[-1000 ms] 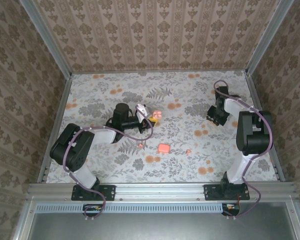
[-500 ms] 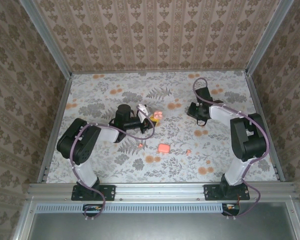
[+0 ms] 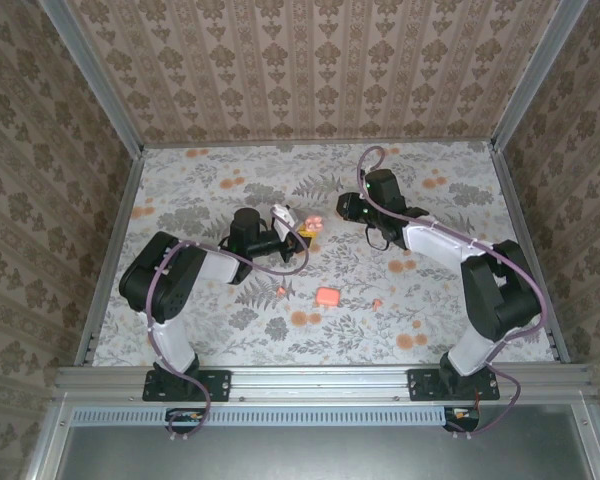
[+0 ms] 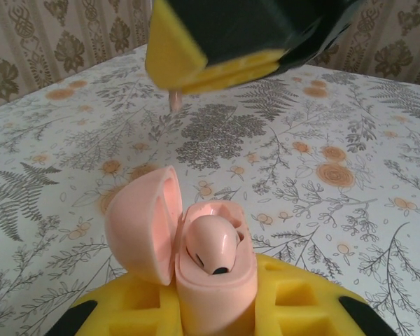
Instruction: Insert wireless bluetooth earbuds into charging case
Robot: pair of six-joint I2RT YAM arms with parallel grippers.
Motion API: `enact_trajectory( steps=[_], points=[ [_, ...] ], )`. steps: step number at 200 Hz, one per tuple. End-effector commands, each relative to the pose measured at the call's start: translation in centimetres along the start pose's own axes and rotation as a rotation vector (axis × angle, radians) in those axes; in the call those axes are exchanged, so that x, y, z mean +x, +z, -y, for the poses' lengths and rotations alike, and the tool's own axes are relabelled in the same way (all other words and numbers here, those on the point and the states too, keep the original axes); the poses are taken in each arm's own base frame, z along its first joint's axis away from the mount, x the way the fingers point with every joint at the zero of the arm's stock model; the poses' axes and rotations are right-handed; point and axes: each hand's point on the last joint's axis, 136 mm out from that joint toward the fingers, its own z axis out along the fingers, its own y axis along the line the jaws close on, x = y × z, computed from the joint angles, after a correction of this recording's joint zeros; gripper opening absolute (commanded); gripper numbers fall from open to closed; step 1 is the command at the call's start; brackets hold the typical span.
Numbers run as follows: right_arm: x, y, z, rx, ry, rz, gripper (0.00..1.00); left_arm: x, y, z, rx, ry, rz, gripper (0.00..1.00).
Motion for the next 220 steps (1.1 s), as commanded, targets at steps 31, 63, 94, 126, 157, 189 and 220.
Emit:
enact_trajectory(
  steps=[31,63,94,126,157,189,220],
  points=[
    [-0.8,-1.8,-5.5,-0.194,-0.065,0.113,0.22,-2.0,0.0,-1.3,-0.028,-0.027,0.098,0.13],
    [-0.2,-2.0,-6.9,-0.232,-0.075,0.114,0.22,-2.5,0.0,-1.5,-0.034,-0.034,0.121,0.12],
    [0.4,-1.9,-7.5,-0.266,-0.06,0.114,0.22,-2.7,-0.1,-1.6,-0.038,-0.041,0.133,0.12],
    [0.9,-1.7,-7.6,-0.268,-0.062,0.101,0.22,-3.0,-0.3,-1.8,-0.045,-0.049,0.148,0.13],
    [1.4,-1.5,-7.6,-0.271,-0.071,0.087,0.22,-3.1,-0.4,-2.0,-0.05,-0.054,0.155,0.12],
    [1.8,-1.4,-8.1,-0.287,-0.086,0.073,0.22,-3.3,-0.5,-2.2,-0.053,-0.056,0.164,0.12],
    [2.2,-1.1,-8.2,-0.286,-0.095,0.057,0.22,-3.5,-0.6,-2.4,-0.058,-0.056,0.172,0.12]
  ],
)
